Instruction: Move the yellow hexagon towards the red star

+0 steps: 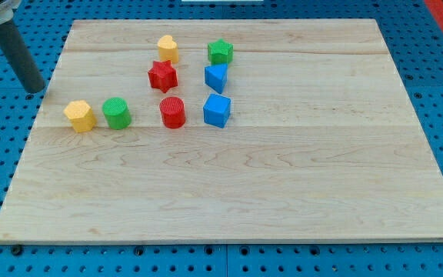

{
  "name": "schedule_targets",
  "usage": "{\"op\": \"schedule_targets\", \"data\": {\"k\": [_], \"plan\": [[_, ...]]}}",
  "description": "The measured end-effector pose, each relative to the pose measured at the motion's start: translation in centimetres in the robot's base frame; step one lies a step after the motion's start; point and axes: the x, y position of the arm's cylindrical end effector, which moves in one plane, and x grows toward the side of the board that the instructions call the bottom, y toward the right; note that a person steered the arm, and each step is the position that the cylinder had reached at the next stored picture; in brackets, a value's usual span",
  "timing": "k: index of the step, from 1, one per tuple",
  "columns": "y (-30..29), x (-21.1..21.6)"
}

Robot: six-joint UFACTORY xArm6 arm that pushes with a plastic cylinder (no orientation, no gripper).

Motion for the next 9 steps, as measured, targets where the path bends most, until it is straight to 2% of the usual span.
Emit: {"op": "schedule_targets", "data": {"k": [1,2,3,4,5,6,7,8,9], "plan": [[-0.1,7.9],[2.8,16.4],[10.5,17.9],[16.2,16.3],[13.3,13.4],[13.2,13.3],[11.0,10.0],[6.2,5.9],[6.1,5.3]]}}
